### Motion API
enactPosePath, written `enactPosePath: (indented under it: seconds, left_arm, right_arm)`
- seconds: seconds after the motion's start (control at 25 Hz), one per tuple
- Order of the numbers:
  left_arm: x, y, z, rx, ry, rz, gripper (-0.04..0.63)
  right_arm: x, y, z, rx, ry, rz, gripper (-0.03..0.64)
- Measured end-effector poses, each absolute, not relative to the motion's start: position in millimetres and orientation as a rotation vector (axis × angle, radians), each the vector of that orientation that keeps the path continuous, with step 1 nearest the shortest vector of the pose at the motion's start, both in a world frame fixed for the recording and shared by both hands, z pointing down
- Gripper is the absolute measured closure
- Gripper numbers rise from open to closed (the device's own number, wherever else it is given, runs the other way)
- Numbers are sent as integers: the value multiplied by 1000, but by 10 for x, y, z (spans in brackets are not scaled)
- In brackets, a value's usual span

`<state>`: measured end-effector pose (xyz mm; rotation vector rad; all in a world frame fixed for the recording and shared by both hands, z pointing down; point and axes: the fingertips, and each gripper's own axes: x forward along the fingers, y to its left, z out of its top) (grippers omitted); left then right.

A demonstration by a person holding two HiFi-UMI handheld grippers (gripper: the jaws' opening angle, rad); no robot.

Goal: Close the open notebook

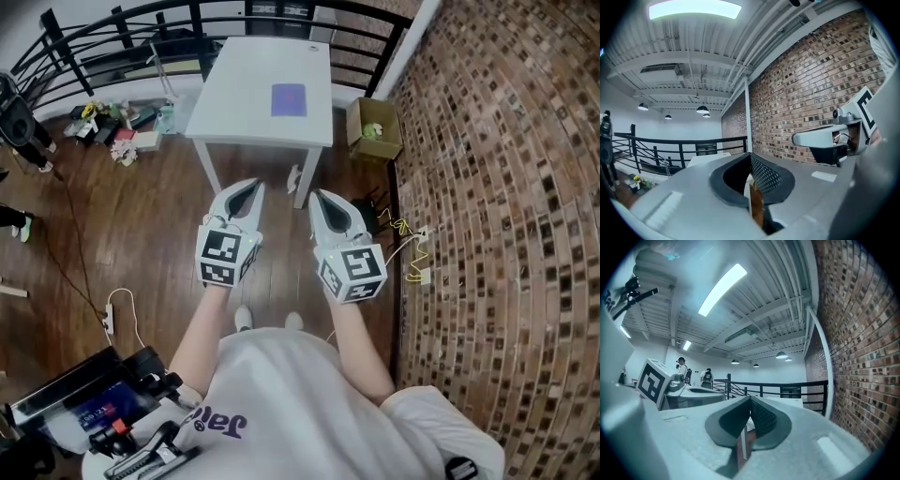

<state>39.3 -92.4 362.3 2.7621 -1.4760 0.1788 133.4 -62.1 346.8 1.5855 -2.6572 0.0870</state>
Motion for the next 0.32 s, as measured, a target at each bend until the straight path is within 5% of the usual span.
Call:
enactPosePath:
  seconds: [0.32]
  left_arm:
    - [342, -933, 3745, 2748, -1431, 200, 578]
  right_arm:
    - [1334, -661, 3546, 1615, -2611, 104, 626]
